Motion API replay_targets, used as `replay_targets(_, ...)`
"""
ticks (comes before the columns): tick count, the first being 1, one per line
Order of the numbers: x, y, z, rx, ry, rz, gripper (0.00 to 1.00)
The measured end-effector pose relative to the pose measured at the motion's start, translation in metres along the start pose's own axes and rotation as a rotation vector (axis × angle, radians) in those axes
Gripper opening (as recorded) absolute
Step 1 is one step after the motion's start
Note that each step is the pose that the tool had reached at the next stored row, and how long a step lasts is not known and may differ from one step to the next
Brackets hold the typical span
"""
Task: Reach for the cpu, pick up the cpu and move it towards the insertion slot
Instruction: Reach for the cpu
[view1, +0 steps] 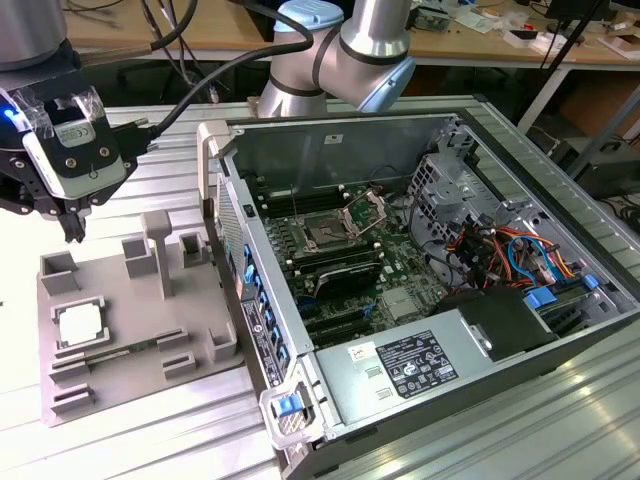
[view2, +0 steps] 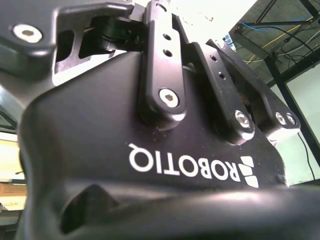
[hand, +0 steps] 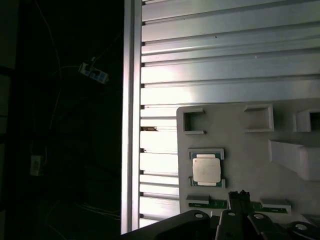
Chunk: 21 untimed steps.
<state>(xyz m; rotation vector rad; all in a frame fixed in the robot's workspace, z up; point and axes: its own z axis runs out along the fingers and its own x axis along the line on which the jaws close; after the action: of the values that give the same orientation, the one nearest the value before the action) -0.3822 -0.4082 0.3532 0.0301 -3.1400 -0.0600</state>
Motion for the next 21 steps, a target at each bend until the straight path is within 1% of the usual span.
replay_targets(2,0.0000,0.0000,0.0014,0.0000,-0.0001,0.000,0.11)
replay_targets(21,0.0000,-0.0002,0.0050,0.0000,-0.0001,0.000,0.11)
